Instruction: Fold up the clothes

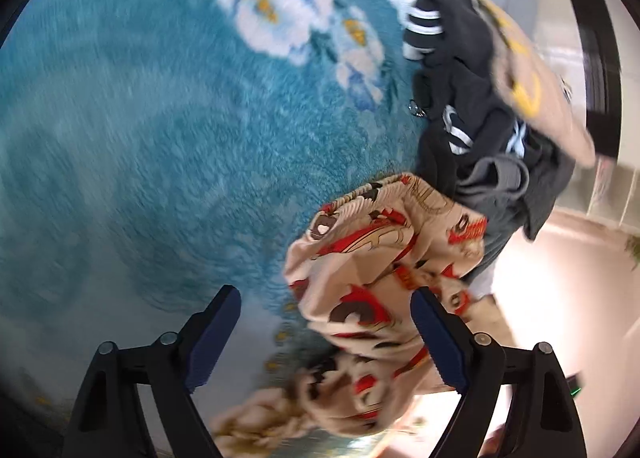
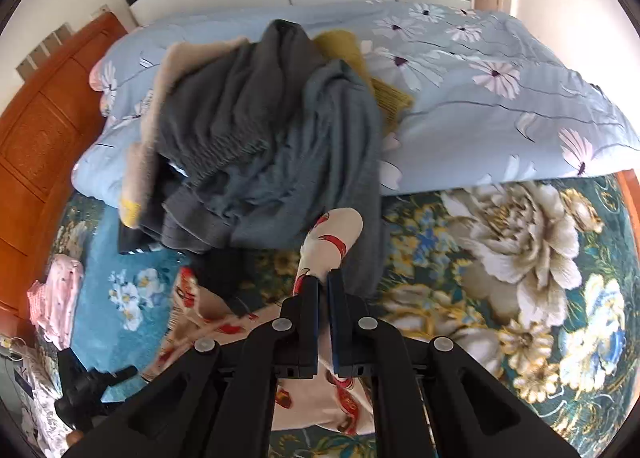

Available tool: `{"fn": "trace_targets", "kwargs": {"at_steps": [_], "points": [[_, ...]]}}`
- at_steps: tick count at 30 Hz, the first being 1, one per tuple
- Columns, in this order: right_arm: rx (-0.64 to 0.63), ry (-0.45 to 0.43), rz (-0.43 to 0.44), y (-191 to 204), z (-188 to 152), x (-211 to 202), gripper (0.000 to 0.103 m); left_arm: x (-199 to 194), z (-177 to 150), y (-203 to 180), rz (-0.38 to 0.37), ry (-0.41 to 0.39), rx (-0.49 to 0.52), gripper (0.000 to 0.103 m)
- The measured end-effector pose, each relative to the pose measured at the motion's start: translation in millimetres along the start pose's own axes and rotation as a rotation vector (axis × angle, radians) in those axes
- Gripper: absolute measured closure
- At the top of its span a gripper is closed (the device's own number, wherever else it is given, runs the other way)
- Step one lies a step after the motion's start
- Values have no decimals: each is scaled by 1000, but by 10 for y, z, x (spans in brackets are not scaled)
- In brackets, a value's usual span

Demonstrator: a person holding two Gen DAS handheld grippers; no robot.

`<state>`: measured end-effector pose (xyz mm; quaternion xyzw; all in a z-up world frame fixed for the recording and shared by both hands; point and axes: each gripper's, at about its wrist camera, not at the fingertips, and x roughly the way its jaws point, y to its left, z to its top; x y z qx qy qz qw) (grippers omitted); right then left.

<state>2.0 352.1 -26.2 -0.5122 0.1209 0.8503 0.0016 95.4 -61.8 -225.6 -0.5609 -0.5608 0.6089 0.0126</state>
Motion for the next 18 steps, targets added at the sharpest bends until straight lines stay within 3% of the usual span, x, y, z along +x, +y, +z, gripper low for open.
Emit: {"fn": "trace_targets", "kwargs": {"at_steps": [3, 7, 8, 9, 13, 18], "points": [[33, 13, -12, -141, -57, 3, 98, 107, 40, 9, -31, 33, -45, 27], [37, 21, -23, -198, -100, -5, 98, 258, 7, 82, -71, 92, -153, 69], [37, 22, -23, -195, -105, -6, 98, 274, -5, 89, -77, 96, -167, 75], [36, 23, -22, -189, -108, -7, 98, 265, -17, 83, -77, 91, -167, 94], [31, 6, -11, -99, -86, -28, 98, -68, 49, -56, -48, -45, -71, 97], [37, -74, 31, 39, 38, -200, 99, -946, 279, -325, -81, -265, 33, 97]]}}
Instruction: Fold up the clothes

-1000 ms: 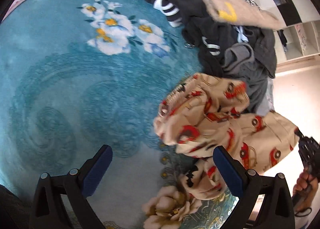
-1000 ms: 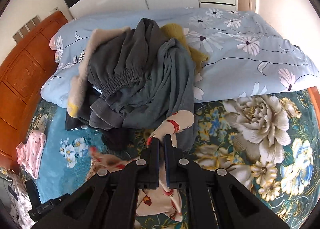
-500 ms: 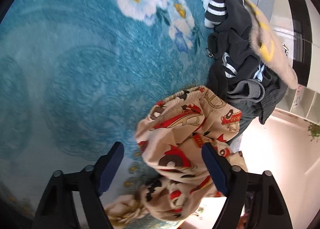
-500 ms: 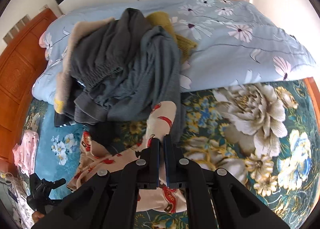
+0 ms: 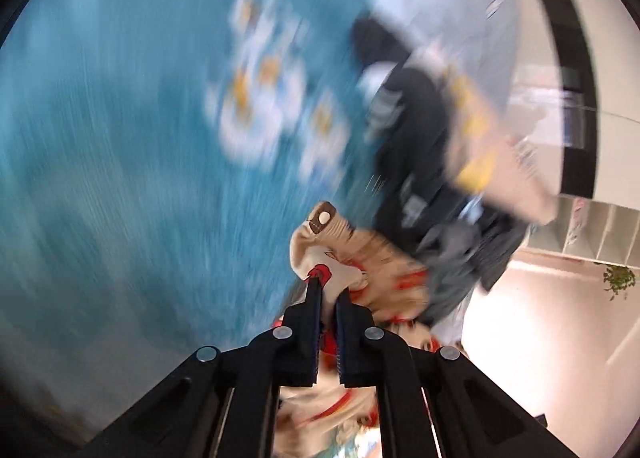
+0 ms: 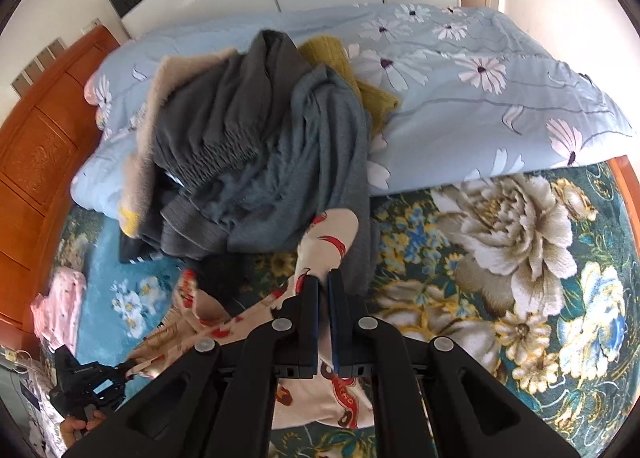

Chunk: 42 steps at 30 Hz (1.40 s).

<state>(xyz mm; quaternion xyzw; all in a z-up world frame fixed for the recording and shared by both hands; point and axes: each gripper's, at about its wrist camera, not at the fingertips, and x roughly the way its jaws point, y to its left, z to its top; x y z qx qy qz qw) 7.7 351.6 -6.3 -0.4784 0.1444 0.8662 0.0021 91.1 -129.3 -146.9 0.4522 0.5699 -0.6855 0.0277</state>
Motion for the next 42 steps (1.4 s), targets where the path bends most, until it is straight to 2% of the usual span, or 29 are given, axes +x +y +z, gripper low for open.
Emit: {"fn": "trace_targets", "kwargs": {"at_steps": [5, 9, 12, 16, 19, 22, 25, 27, 29, 33, 37, 40, 42], "points": [[30, -121, 48, 79, 125, -320, 99, -821, 315, -42, -19, -194, 72, 97], [38, -127, -13, -24, 36, -297, 99, -1053, 445, 356, 46, -238, 4, 97], [128, -30, -76, -313, -209, -14, 99, -936, 384, 732, 88, -207, -74, 97], [247, 106, -55, -489, -576, 354, 99, -835, 237, 1060, 99, -187, -119, 97], [202, 167, 17, -160, -704, 571, 99, -783, 175, 1096, 100, -189, -102, 97], [128, 234, 67, 324, -766, 875, 98, -849, 167, 1135, 65, -212, -79, 97], [134, 286, 109, 684, -832, 1247, 89, -879, 171, 1170, 76, -226, -43, 97], [156, 326, 129, 869, -856, 1478, 76, -842, 175, 1192, 92, -227, -36, 97], [170, 358, 146, 1069, -858, 1703, 75, -835, 179, 1223, 90, -226, -46, 97], [135, 390, 58, 1398, -761, 2065, 69, -835, 172, 1283, 63, -232, -77, 97], [50, 417, -63, 1611, -705, 2312, 68, -830, 170, 1280, 75, -232, -72, 96], [35, 434, -137, 1617, -719, 2387, 71, -823, 178, 1288, 78, -229, -73, 96], [50, 420, -167, 1557, -724, 2332, 100, -818, 185, 1298, 75, -228, -77, 96]]}}
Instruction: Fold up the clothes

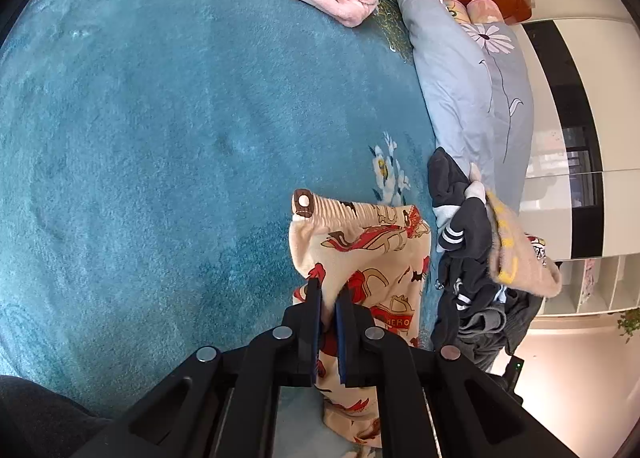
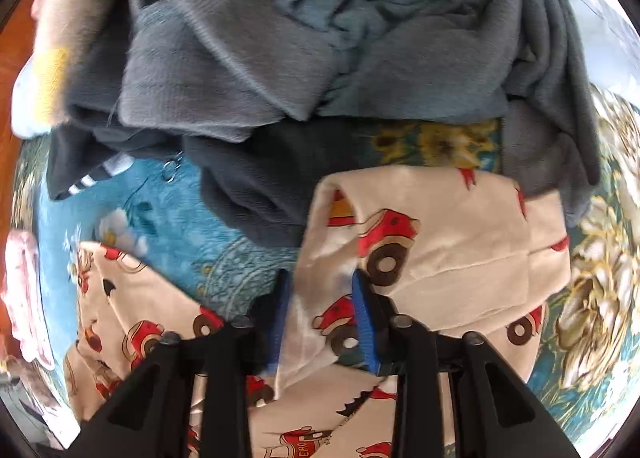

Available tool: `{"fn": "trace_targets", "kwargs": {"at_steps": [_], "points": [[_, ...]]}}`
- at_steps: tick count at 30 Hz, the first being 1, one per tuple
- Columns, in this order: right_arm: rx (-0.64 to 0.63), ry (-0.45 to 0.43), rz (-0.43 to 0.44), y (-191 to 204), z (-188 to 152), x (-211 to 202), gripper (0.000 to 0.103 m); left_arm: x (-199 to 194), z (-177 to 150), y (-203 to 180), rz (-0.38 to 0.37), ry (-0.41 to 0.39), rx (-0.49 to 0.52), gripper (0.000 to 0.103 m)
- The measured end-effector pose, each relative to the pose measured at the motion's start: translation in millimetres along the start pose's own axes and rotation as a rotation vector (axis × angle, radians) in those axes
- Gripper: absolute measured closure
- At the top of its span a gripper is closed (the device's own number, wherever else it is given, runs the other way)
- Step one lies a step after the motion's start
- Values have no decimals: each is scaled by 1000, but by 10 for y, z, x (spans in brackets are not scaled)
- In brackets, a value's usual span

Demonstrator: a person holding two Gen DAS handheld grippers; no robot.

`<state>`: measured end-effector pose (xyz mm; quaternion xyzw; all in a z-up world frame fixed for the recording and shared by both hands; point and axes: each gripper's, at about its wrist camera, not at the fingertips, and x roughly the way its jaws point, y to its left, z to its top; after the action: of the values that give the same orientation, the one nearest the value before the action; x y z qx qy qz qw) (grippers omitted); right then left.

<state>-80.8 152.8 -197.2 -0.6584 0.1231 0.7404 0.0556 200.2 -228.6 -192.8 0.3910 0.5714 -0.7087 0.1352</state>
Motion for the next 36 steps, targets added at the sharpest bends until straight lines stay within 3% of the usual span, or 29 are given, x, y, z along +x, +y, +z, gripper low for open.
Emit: {"fn": "trace_targets", "kwargs": {"at_steps": [4, 8, 10, 11, 12, 19, 20, 21, 23, 30, 33, 36], "points": [[-12, -30, 45, -151, -35, -173, 103, 36, 11, -10, 6, 12, 3, 96], [-69, -28, 180, -131, -14, -346, 102, 54, -3, -47, 17, 17, 22, 96], [-82, -35, 153, -28, -4, -351, 88, 44, -18, -72, 26, 14, 38, 96], [-88, -38, 136, 26, 1, -349, 59, 34, -26, -87, 32, 11, 48, 96], [-100, -37, 119, 94, -8, -319, 42, 22, -33, -101, 38, 6, 59, 96], [-201, 13, -78, 443, -54, 85, 44, -13, -66, -123, 52, 1, 76, 96], [-208, 18, -107, 443, -67, 121, 53, -15, -68, -126, 53, 2, 79, 96], [-214, 22, -137, 439, -80, 150, 75, -16, -70, -130, 55, 2, 82, 96], [-175, 22, -155, 337, -102, 140, 97, -20, -75, -138, 58, 2, 88, 96], [-65, -72, 29, -104, -140, -435, 98, -46, 7, -103, 24, 5, 37, 96], [-62, -169, 151, -235, -128, -946, 99, -132, 151, -187, -4, -19, 22, 96], [-84, -297, 241, -322, -150, -1497, 99, -311, 290, -476, -68, -57, 92, 96]]}}
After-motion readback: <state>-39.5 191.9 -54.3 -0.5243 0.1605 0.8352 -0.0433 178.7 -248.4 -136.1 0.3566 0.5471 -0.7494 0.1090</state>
